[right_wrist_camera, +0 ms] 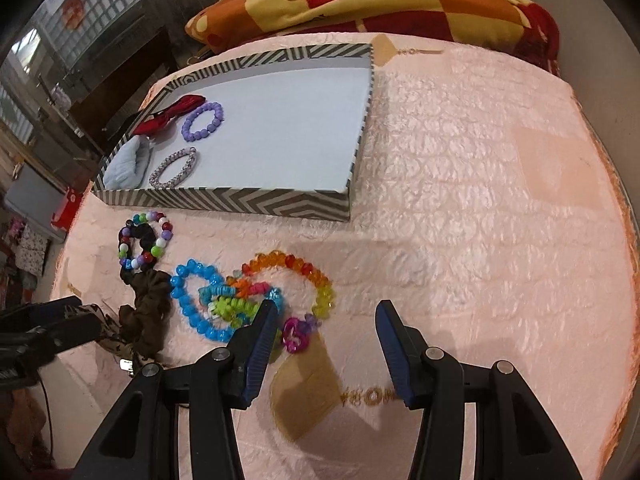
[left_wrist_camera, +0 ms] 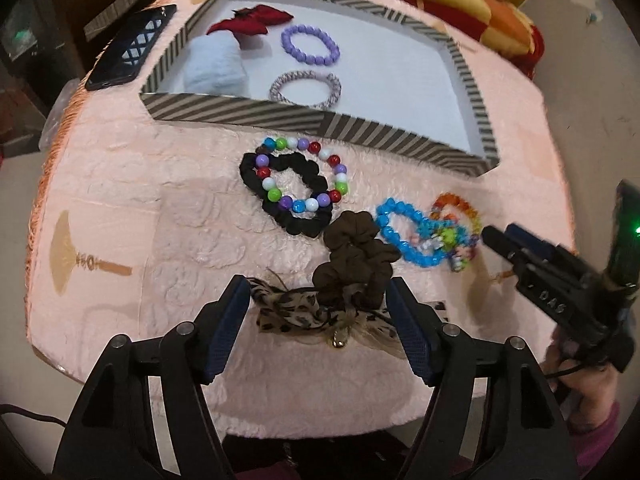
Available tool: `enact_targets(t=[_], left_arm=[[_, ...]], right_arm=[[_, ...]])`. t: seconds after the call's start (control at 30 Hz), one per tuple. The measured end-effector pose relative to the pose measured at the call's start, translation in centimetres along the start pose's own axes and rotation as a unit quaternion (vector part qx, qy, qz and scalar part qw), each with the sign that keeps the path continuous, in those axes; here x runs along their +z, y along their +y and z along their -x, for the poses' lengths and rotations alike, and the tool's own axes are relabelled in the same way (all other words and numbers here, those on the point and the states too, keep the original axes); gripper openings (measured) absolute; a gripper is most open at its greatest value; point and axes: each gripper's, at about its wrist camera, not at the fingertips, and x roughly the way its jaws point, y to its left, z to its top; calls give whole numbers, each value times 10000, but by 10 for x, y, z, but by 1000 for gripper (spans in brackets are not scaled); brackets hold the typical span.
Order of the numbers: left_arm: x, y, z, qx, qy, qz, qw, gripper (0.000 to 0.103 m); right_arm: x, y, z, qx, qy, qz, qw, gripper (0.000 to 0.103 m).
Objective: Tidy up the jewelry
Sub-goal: 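Move the left gripper to the brown scrunchie while the right gripper approaches the rainbow bead bracelet, then grasp the brown scrunchie and leopard bow with the left gripper while the right grasps the rainbow bracelet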
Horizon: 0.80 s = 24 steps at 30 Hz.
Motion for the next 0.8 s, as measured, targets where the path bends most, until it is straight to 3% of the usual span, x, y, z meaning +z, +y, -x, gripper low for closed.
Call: enact_targets(t=[0.27, 0.43, 0.57, 0.67, 0.7, 0.73, 0.8], left_arm=[[4, -9, -27, 468, 176, -288, 9983, 71], [4, -17, -39, 636, 249, -421, 9968, 71], [5, -15, -47, 614, 304, -379, 9969, 70], [5, -11, -48, 573, 246, -349, 9974, 48], [5, -12, -47, 622, 204, -460, 9968, 33], [4, -12, -46, 584, 199, -512, 9968, 25], [4, -10, -43, 460, 186, -487, 9976, 14]], right_arm=[[6, 3, -21, -144, 135, 268, 9994, 44], [7, 8, -28, -414, 109, 444, 9981, 34], [6, 10, -28, -462, 59, 534, 9975, 13], [5, 8, -22, -353, 43, 463, 9983, 8], [5, 8, -17, -272, -18, 413, 9988, 8], [5, 8, -12, -223, -65, 391, 9990, 8], [7, 11, 2, -60, -203, 387, 9990, 8]])
